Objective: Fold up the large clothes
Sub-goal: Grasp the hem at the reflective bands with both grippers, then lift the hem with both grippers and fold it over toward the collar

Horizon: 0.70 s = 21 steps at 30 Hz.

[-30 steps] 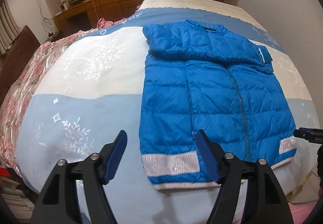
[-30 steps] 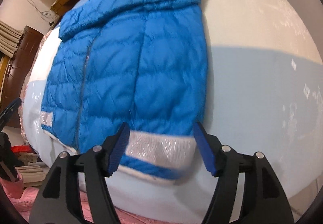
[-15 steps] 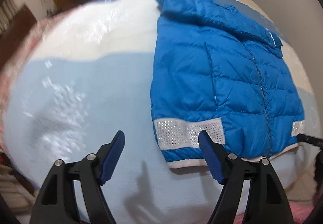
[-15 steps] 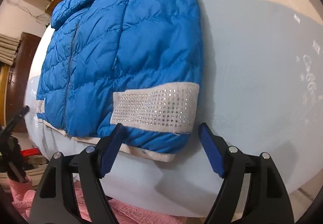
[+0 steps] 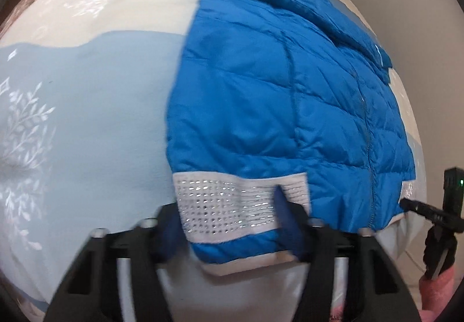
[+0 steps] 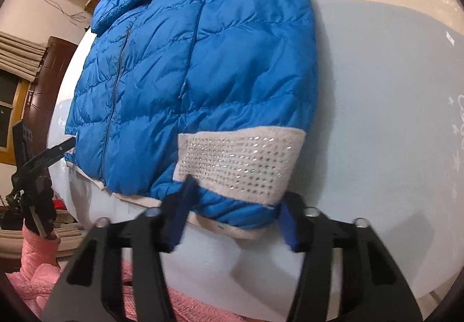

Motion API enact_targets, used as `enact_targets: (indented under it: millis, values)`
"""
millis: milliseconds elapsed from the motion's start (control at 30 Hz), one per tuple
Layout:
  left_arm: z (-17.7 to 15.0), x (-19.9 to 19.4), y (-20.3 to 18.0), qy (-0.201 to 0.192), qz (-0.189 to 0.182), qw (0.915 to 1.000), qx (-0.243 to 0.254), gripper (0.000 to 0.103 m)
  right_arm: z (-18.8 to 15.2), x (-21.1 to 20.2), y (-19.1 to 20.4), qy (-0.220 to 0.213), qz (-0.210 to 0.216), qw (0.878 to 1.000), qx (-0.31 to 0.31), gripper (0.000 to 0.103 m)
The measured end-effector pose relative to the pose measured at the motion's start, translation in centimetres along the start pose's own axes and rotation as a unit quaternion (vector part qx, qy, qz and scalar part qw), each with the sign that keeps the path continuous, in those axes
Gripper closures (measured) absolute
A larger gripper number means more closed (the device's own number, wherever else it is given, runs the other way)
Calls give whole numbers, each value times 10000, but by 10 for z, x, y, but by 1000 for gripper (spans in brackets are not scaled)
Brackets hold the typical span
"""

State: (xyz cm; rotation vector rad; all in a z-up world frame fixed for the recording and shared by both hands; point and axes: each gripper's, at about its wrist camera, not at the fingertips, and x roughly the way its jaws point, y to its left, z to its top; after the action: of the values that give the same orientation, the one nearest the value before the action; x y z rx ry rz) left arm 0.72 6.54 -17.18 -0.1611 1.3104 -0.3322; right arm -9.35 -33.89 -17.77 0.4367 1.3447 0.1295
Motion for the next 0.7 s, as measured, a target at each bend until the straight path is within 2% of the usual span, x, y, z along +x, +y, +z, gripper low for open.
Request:
enact_targets:
  millis: [67, 100, 167, 300, 400, 567, 700]
  values:
    - [3, -1, -2, -42, 57, 10000, -13, 80, 3, -4, -2, -47, 166, 9998, 20, 83]
    - [4, -3, 0, -43, -41, 9999, -98, 86, 3, -6, -3, -73, 268, 9996, 59, 87]
    - [4, -8, 3, -70, -171, 9996, -196, 90, 3, -10, -3, -102, 347, 9993, 42, 90]
    - [-4, -27, -1, -213, -210, 9995, -85, 91, -2, -23, 3, -154, 405, 9990, -106, 92]
    - [-13, -36, -2, -126, -276, 9995, -49, 91, -9, -33, 7, -96, 408, 9990, -178, 92]
    - [-36, -15, 1, 236, -98, 9997, -10, 90, -23, -18, 4, 184, 192, 9996, -69, 92]
    - [-26, -8, 0, 217, -121, 9996, -122, 90, -16, -13, 1, 176, 186, 9997, 64, 92]
